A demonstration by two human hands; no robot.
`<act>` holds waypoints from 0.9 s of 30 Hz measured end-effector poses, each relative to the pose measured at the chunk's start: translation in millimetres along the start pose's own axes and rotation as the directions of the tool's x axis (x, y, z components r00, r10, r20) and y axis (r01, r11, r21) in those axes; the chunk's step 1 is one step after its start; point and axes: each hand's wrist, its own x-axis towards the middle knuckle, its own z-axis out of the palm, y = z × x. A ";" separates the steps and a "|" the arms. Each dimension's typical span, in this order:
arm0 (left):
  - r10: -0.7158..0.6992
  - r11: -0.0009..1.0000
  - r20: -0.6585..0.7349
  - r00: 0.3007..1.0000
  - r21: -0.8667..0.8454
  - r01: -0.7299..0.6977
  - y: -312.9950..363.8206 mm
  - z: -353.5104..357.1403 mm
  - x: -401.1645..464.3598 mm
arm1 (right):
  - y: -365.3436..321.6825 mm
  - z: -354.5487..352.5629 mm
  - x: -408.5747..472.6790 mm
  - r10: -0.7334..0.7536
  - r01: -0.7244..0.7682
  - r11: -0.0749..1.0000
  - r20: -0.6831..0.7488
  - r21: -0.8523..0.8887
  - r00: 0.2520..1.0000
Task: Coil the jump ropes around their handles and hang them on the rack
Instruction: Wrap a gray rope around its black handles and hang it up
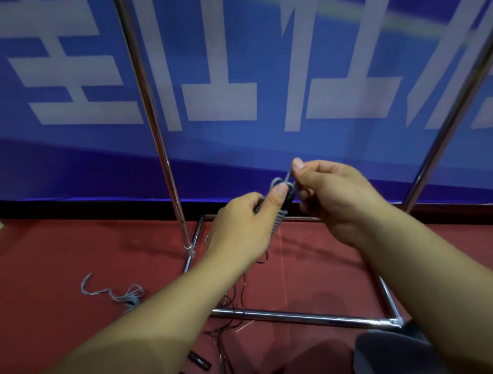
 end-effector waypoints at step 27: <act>0.051 0.999 -0.006 0.999 0.014 -0.051 240.9 -135.8 43.2 | -258.1 6.6 -74.7 -0.296 0.294 0.954 -0.017 -0.061 0.955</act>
